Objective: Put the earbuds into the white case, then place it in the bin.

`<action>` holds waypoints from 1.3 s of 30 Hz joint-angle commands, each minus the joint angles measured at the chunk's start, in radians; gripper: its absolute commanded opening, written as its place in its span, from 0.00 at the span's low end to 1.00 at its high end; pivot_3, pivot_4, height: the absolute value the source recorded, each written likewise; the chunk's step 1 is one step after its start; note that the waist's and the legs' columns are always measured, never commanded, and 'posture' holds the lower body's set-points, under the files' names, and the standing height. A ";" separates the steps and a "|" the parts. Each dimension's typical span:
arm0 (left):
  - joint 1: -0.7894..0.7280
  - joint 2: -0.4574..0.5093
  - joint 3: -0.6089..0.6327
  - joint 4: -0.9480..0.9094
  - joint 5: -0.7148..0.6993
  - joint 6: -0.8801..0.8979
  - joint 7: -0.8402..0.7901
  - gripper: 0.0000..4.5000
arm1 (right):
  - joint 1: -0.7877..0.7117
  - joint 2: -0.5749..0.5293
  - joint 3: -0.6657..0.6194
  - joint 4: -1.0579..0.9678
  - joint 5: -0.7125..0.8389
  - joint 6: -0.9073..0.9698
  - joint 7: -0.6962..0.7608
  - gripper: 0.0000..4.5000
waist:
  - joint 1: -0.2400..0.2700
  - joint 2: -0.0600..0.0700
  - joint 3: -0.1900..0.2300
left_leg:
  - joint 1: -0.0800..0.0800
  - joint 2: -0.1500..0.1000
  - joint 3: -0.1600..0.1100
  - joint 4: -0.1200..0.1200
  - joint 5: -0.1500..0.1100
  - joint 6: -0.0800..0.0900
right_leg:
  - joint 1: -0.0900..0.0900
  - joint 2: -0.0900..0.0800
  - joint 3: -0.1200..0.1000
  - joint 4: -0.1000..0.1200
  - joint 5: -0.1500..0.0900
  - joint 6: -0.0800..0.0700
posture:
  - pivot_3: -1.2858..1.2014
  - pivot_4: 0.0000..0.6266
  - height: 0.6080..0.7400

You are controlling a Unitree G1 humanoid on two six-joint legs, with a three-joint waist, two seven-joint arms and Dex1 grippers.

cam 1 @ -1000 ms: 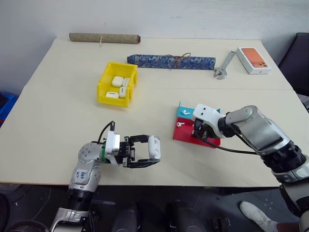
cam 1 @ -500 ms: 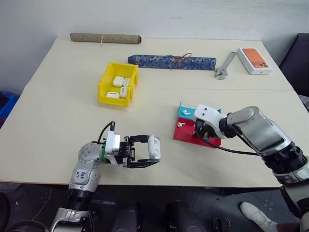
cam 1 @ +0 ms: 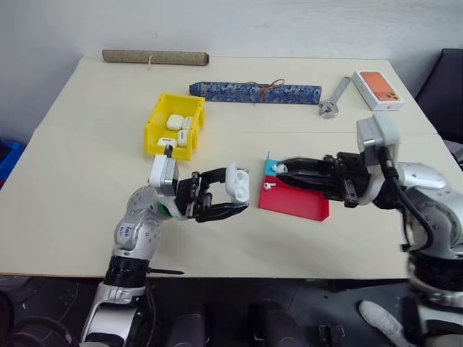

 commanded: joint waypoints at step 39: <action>-0.024 -0.082 -0.003 -0.148 -0.110 0.166 0.092 0.62 | 0.068 0.150 0.232 0.150 -0.145 -0.515 0.025 0.11 | 0.003 0.000 0.000 | 0.000 -0.001 0.000 0.000 0.000 0.000 | -0.001 0.000 0.001 0.000 0.000 0.000 | 0.52 0.24 1.00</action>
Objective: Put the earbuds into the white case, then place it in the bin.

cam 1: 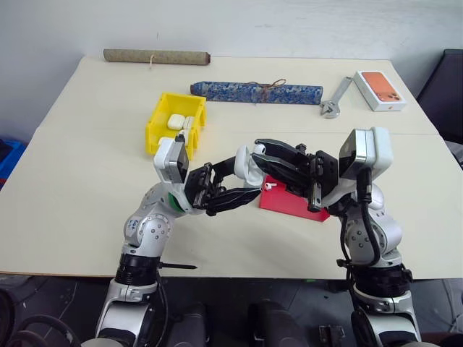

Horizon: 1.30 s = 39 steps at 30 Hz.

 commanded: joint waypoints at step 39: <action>0.048 0.018 0.001 -0.022 0.085 -0.109 -0.064 0.62 | 0.132 -0.398 -0.296 -0.151 0.209 0.283 -0.006 0.99 | 0.016 0.000 0.000 | 0.000 0.000 -0.001 -0.001 -0.001 0.002 | 0.003 0.000 -0.002 -0.006 0.000 0.000 | 0.52 0.24 1.00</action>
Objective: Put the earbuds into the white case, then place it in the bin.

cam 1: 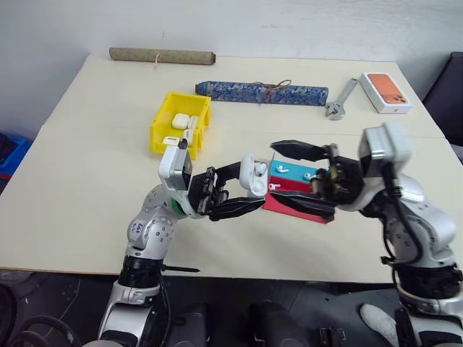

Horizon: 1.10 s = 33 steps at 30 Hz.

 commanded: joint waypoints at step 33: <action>0.096 0.091 0.026 -0.002 0.056 -0.114 0.018 0.62 | -0.469 -0.330 0.381 0.780 -0.856 -0.227 0.159 0.78 | -0.005 0.009 0.003 | 0.003 -0.001 -0.003 -0.006 0.005 0.000 | 0.006 0.000 -0.005 -0.010 0.004 0.000 | 0.52 0.24 1.00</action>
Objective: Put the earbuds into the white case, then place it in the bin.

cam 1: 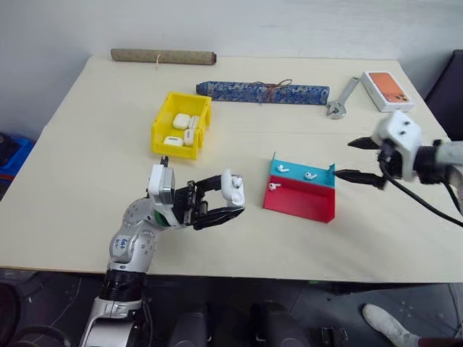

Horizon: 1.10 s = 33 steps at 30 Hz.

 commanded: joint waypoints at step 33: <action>0.055 0.013 0.004 -0.125 -0.005 -0.010 0.092 0.62 | -0.594 0.382 0.391 1.045 -0.649 -0.813 0.125 0.22 | -0.011 0.000 0.000 | -0.001 0.000 -0.001 0.004 0.001 -0.001 | -0.001 0.000 -0.003 0.005 0.000 0.000 | 0.52 0.24 1.00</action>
